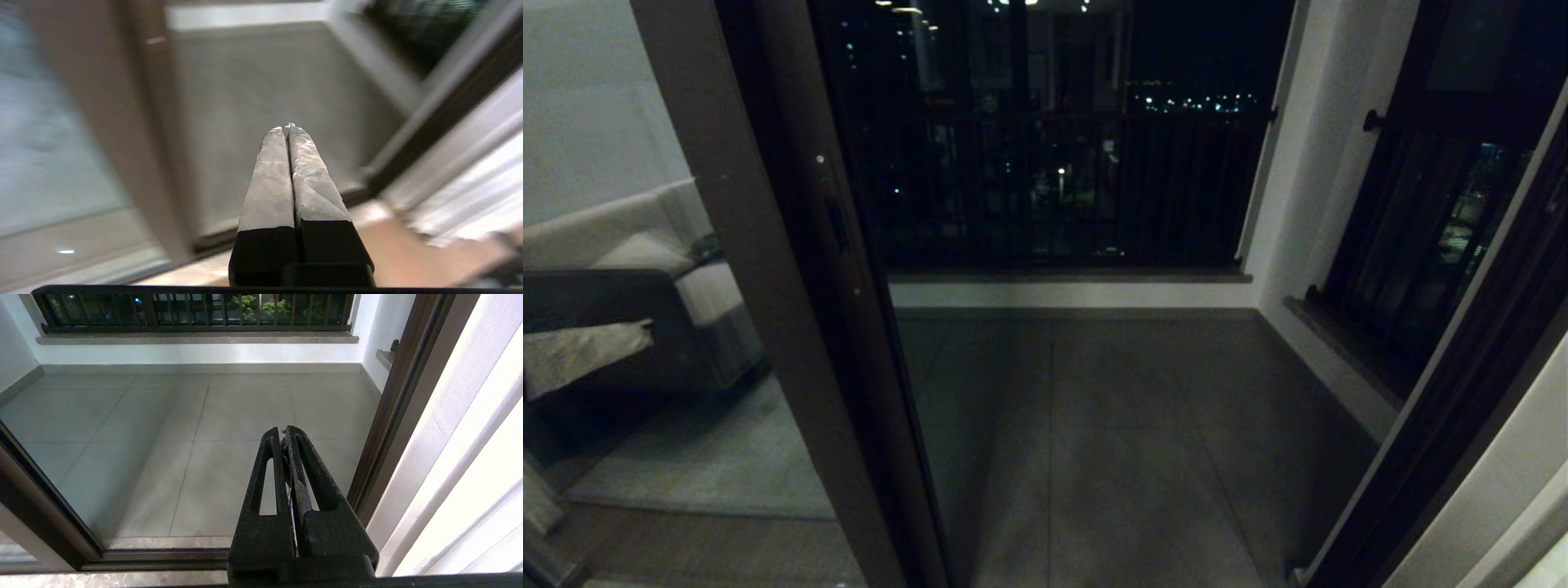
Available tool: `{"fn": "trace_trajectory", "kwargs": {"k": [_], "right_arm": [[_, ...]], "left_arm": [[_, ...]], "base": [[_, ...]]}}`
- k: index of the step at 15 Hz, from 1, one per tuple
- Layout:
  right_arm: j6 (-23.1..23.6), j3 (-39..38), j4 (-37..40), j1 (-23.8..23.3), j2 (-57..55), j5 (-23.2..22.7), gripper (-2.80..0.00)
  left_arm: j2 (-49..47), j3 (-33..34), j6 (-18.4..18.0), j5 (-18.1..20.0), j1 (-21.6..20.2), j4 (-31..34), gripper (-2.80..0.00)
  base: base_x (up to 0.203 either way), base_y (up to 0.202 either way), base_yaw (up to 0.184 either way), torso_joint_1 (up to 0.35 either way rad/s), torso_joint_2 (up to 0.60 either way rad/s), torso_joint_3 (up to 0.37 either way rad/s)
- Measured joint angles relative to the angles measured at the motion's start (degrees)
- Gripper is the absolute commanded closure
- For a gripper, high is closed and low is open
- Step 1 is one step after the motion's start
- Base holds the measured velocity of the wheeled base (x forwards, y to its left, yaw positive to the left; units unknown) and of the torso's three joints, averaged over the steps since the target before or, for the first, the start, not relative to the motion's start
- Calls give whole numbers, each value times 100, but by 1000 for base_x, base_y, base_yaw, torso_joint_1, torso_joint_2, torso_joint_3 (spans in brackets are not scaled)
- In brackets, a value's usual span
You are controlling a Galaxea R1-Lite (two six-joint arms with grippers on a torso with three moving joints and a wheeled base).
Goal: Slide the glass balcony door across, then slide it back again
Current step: Close the slid door
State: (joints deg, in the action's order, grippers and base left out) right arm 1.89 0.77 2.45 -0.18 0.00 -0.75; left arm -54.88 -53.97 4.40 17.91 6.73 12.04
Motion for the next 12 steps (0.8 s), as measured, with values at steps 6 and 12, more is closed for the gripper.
{"fn": "trace_trajectory", "kwargs": {"k": [6, 12], "right_arm": [[1, 5, 0, 0, 0, -2, 0], [1, 5, 0, 0, 0, 1, 0]], "left_arm": [[-1957, -1973, 812, -575, 795, 700, 0], [-3263, -2735, 673, -1949, 1129, 440, -280]], "base": [[0, 0, 0, 0, 0, 0], [0, 0, 0, 0, 0, 0]]}}
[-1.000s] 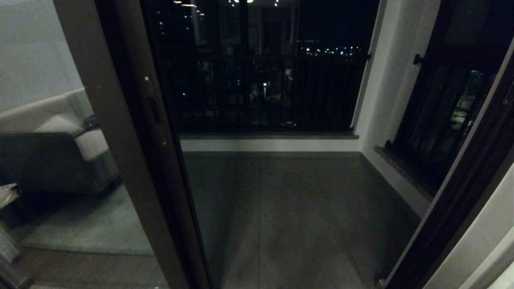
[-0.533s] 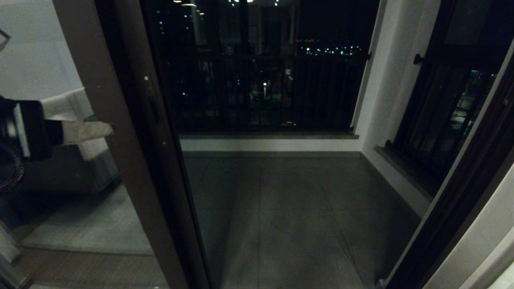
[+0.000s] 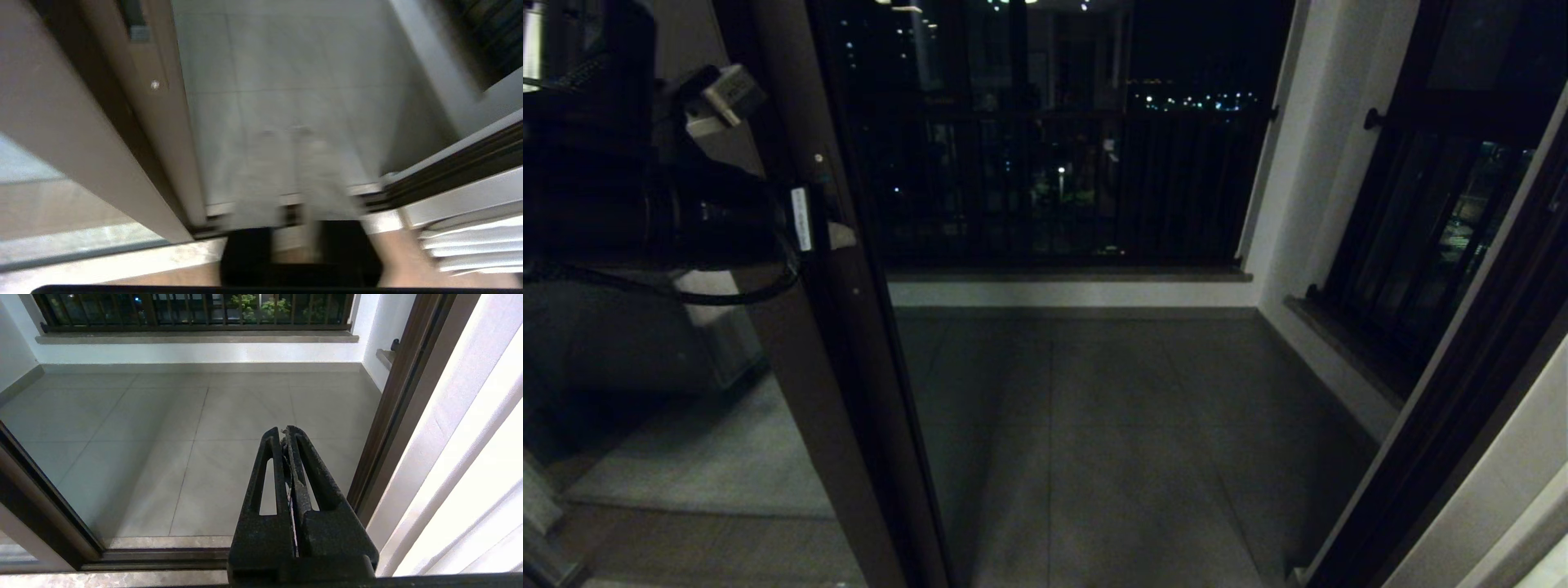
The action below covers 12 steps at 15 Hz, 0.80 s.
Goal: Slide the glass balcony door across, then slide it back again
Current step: Close the slid door
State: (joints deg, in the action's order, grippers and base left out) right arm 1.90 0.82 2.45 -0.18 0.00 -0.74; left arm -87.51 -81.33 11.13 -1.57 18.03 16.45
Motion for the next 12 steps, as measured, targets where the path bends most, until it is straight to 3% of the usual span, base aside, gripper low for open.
{"fn": "trace_trajectory", "kwargs": {"k": [3, 6, 12], "right_arm": [[-1, -5, -2, 0, 0, 0, 0], [-1, 2, -2, 2, 0, 0, 0], [0, 0, 0, 0, 0, 0, 0]], "left_arm": [[-354, -159, -286, 67, -8, -447, -280], [-531, -222, -877, 529, -119, -510, -280], [-961, -581, -1032, 653, -925, -523, -280]], "base": [[0, 0, 0, 0, 0, 0], [0, 0, 0, 0, 0, 0], [0, 0, 0, 0, 0, 0]]}}
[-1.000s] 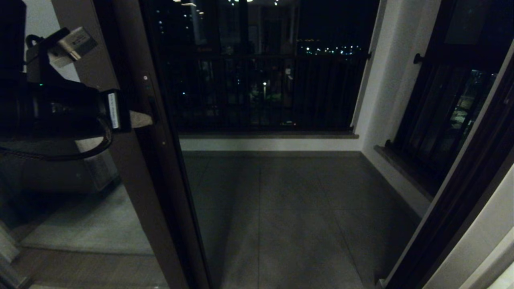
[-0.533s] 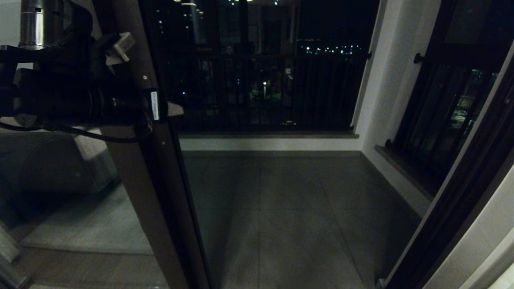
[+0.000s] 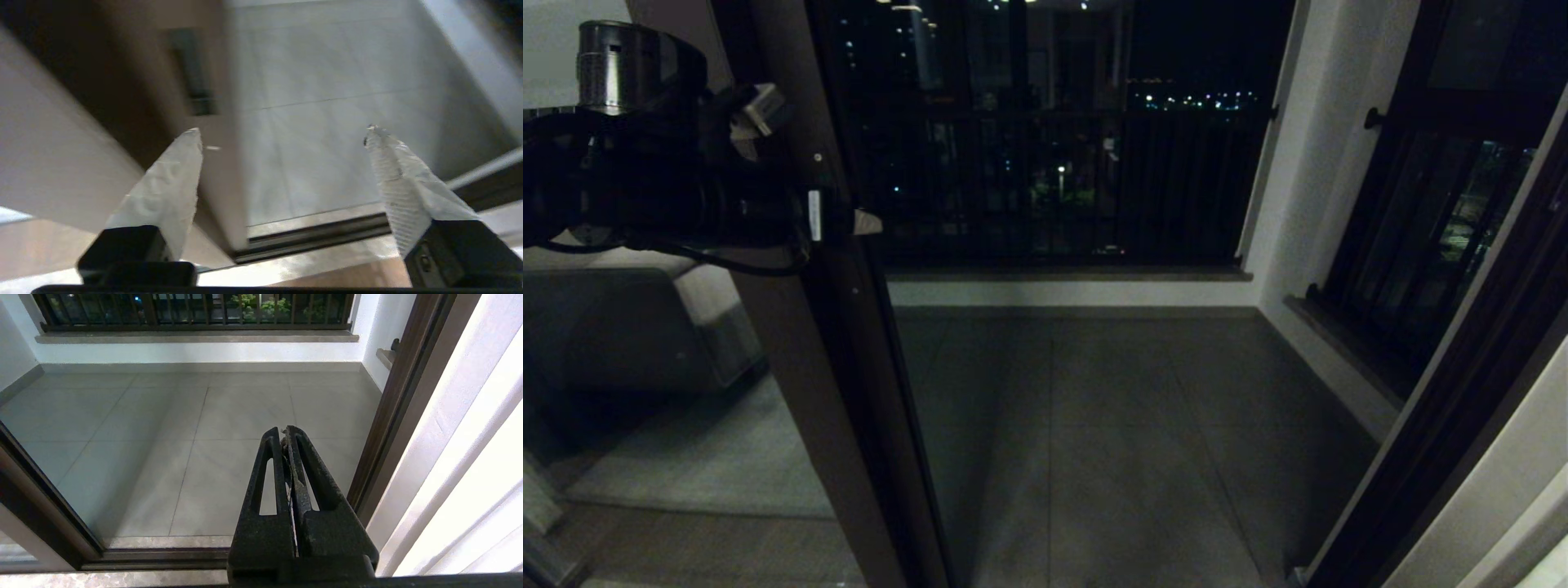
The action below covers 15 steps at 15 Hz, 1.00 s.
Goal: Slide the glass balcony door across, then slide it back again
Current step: Close the slid door
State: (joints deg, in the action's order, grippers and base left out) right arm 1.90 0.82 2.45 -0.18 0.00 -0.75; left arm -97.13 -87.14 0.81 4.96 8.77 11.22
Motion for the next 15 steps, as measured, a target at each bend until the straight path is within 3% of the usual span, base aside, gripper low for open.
{"fn": "trace_trajectory", "kwargs": {"k": [15], "right_arm": [[0, 0, 0, 0, 0, 1, 0]], "left_arm": [[-548, -350, -49, 245, -128, -162, -280]], "base": [[0, 0, 0, 0, 0, 0]]}}
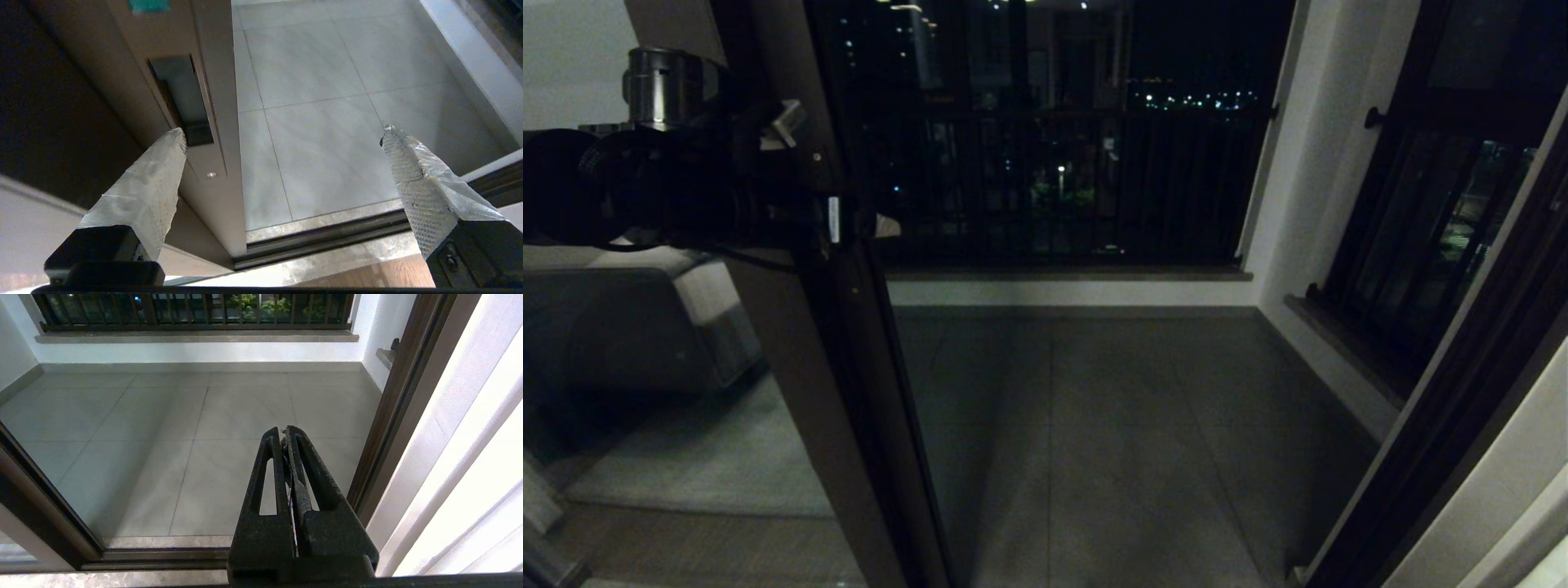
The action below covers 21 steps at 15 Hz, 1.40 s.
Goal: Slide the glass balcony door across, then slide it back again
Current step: Close the slid door
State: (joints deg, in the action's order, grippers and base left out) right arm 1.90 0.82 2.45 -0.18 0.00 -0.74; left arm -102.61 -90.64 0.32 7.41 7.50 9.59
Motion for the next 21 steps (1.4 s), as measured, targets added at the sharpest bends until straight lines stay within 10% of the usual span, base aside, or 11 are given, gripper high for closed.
{"fn": "trace_trajectory", "kwargs": {"k": [21], "right_arm": [[-1, -2, 0, 2, 0, 0, 0]], "left_arm": [[-452, -186, 31, -31, 541, -556, -280]], "base": [[0, 0, 0, 0, 0, 0]]}}
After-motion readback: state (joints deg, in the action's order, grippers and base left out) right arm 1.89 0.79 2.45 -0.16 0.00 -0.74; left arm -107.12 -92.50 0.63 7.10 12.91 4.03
